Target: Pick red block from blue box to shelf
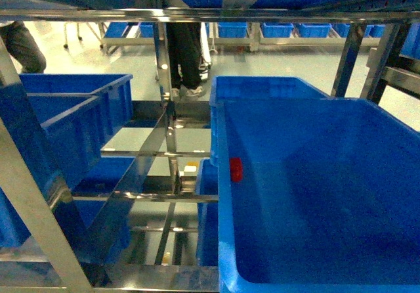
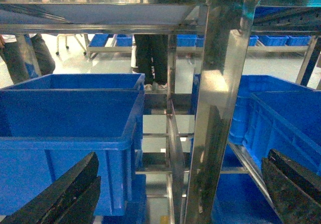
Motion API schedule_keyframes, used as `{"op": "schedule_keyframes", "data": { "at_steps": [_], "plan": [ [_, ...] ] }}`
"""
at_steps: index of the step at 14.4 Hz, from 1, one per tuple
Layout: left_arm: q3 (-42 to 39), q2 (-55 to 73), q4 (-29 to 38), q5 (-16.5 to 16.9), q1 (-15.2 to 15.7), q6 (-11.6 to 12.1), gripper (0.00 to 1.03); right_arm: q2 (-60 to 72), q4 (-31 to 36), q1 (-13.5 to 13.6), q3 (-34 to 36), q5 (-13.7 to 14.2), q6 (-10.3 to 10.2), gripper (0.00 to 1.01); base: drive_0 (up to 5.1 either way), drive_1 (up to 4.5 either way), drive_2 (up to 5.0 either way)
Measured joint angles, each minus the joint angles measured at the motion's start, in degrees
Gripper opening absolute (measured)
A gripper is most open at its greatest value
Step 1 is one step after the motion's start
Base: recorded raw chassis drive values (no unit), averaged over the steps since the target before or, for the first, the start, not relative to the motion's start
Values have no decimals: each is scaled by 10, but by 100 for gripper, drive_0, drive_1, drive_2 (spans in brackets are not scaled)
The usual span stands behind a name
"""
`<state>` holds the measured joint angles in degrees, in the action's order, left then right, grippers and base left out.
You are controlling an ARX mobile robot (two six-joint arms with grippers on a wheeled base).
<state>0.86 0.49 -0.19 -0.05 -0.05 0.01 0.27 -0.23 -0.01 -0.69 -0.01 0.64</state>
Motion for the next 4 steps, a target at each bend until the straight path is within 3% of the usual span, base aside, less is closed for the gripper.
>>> {"op": "schedule_keyframes", "data": {
  "at_steps": [1, 4],
  "plan": [
    [0, 0, 0, 0, 0, 0, 98, 0, 0, 0, 0, 0, 0, 100, 0, 0, 0],
    [0, 0, 0, 0, 0, 0, 98, 0, 0, 0, 0, 0, 0, 98, 0, 0, 0]
  ]
}}
